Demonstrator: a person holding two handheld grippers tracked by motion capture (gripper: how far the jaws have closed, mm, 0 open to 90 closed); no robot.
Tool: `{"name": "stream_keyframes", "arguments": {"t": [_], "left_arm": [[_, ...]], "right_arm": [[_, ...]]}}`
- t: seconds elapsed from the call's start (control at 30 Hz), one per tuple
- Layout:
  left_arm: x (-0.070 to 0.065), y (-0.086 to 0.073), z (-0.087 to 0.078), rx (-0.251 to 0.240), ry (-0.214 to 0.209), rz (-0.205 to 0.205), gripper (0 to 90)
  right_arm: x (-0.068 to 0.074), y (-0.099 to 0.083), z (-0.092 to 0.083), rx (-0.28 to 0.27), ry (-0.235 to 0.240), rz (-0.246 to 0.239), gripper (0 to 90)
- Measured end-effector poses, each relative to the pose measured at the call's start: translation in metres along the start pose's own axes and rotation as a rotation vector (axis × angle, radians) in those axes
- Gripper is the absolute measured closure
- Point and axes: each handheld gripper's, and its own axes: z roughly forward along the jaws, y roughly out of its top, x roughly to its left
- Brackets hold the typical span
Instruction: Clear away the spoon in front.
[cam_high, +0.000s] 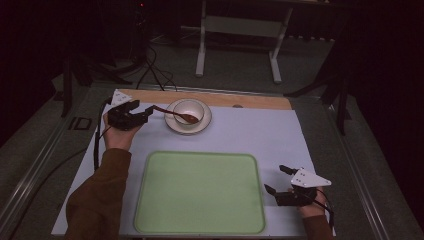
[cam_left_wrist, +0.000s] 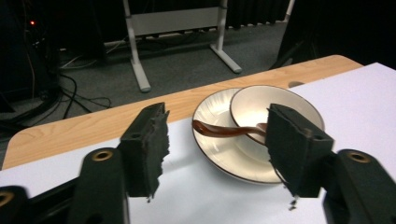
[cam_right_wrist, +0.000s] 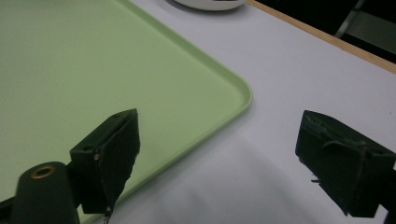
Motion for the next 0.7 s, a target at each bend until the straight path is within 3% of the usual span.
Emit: {"name": "stream_keyframes", "arguments": {"t": [0.13, 0.43, 0.57, 0.7], "left_arm": [[0.004, 0.000, 0.011, 0.009, -0.008, -0.029, 40.3], [0.004, -0.003, 0.034, 0.060, -0.012, -0.046, 42.7], [0.005, -0.007, 0.046, 0.056, 0.011, -0.098, 44.6], [0.008, -0.009, 0.055, 0.056, -0.001, -0.143, 45.5]], "right_arm": [[0.000, 0.000, 0.000, 0.001, 0.001, 0.001, 13.7], [0.000, 0.000, 0.000, 0.003, 0.005, -0.001, 13.7], [0.000, 0.000, 0.000, 0.004, 0.007, -0.003, 13.7], [0.000, 0.000, 0.001, 0.008, 0.006, -0.005, 13.7]]}}
